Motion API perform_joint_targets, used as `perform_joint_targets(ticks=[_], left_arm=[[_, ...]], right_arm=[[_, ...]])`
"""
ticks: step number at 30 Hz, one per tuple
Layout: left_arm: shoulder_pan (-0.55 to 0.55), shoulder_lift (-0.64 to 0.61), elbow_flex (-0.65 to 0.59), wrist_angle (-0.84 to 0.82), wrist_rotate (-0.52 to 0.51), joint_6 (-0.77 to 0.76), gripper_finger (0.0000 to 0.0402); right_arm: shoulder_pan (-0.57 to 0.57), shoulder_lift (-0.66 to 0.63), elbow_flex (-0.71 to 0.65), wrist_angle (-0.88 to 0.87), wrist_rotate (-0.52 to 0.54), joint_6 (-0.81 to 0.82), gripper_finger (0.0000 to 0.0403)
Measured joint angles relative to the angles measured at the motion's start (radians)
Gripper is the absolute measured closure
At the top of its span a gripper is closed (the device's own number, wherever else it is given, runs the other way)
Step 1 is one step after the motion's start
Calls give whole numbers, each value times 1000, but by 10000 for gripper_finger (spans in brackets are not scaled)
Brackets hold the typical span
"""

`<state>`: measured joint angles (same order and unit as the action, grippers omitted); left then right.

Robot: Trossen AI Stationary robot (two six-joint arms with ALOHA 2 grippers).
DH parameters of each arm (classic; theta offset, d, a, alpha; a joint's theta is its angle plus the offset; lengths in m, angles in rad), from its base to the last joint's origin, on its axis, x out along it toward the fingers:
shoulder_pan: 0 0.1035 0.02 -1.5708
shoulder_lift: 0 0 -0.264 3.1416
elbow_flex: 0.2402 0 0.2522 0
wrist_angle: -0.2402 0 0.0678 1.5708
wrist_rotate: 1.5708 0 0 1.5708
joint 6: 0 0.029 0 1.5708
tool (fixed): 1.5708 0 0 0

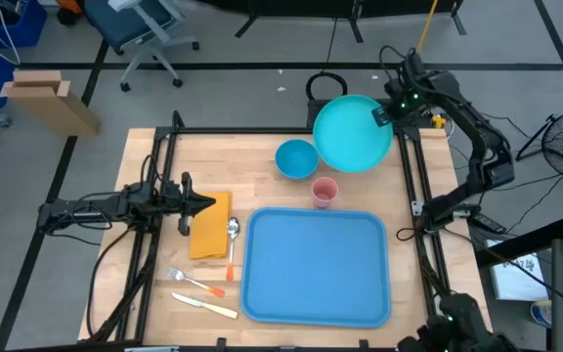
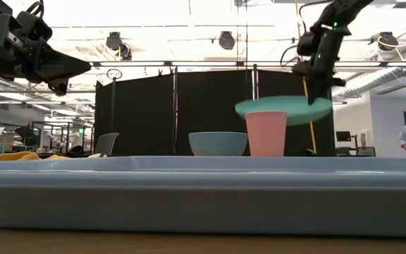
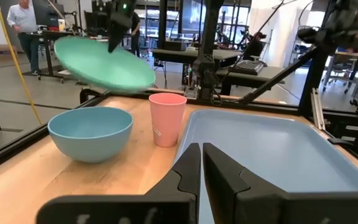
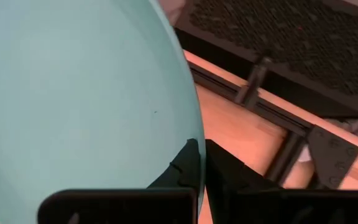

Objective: Set up tray
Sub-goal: Put the light green plate on the light blue tray

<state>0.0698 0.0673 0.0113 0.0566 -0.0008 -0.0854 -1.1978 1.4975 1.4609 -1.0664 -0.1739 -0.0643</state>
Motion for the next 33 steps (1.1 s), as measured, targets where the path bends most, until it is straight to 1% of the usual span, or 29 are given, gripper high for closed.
perform_joint_targets(ticks=[6,12,17,21,26,28,33], left_arm=[[0,0,0,0,0,-1,380],[0,0,0,-1,0,-2,380],[0,0,0,0,0,-5,380],[0,0,0,0,0,-7,380],[0,0,0,0,0,-8,380],[0,0,0,-1,0,-8,380],[0,0,0,0,0,-11,380]], right_arm=[[46,-46,77,-62,-67,4,402],[177,-92,128,-201,-66,-5,402],[356,-155,128,-263,-65,0,402],[545,-200,128,-277,-53,33,402],[794,-208,122,-311,63,132,402],[883,-209,93,-315,96,161,402],[1054,-208,-36,-288,122,238,402]])
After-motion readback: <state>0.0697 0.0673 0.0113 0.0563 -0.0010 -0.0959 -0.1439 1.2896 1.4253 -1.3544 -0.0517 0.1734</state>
